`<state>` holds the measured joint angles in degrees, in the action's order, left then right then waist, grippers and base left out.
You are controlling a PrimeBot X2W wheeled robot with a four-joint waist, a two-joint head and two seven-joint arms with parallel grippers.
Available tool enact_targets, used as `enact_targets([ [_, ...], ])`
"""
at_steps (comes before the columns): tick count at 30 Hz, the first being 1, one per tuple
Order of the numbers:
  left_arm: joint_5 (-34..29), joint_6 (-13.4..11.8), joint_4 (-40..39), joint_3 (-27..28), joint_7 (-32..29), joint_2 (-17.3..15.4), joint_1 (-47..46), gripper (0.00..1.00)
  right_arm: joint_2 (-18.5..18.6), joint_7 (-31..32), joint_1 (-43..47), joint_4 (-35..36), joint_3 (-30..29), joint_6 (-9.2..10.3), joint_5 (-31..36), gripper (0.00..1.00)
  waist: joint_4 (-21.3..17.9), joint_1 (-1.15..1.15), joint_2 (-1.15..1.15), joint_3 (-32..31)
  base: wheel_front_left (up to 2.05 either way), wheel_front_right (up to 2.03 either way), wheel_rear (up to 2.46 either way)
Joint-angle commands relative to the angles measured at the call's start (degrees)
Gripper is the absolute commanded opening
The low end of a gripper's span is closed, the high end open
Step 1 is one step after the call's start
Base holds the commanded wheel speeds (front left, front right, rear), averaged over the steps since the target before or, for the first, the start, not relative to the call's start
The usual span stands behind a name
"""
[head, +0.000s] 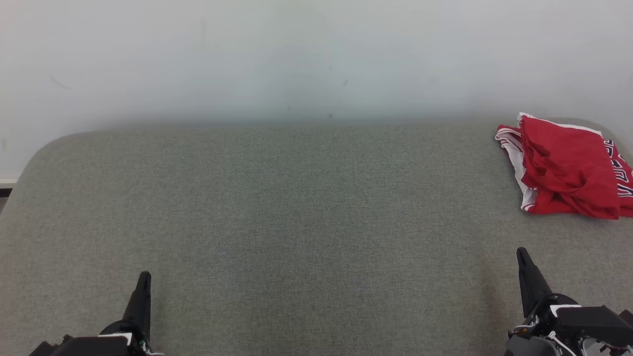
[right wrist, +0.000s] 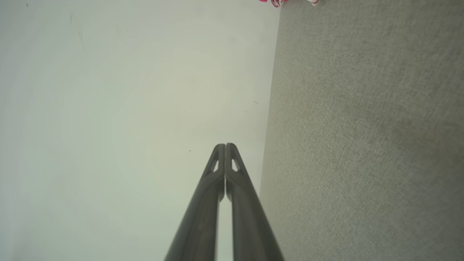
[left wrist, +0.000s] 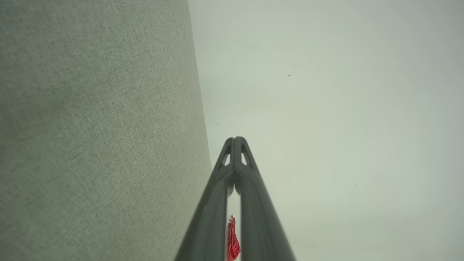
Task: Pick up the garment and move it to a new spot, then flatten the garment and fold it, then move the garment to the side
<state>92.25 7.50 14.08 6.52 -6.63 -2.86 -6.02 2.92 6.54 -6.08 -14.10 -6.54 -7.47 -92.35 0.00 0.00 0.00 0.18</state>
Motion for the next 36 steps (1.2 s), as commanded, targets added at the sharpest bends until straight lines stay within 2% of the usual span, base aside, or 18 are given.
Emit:
enact_targets([
  [1, 0.3, 0.1, 0.1, 0.2, 0.0, 0.1, -0.5, 0.0, -0.1, 0.1, -0.4, 0.0, -0.1, -0.04, -0.1, 0.0, 0.0, 0.0, 0.0, 0.0, 0.0, 0.0, 0.0],
  [36, 0.3, 0.1, 0.1, 0.1, 0.0, 0.1, -0.5, 0.0, -0.1, 0.1, -0.4, 0.0, -0.1, -0.04, -0.1, 0.0, 0.0, 0.0, 0.0, 0.0, 0.0, 0.0, 0.0],
])
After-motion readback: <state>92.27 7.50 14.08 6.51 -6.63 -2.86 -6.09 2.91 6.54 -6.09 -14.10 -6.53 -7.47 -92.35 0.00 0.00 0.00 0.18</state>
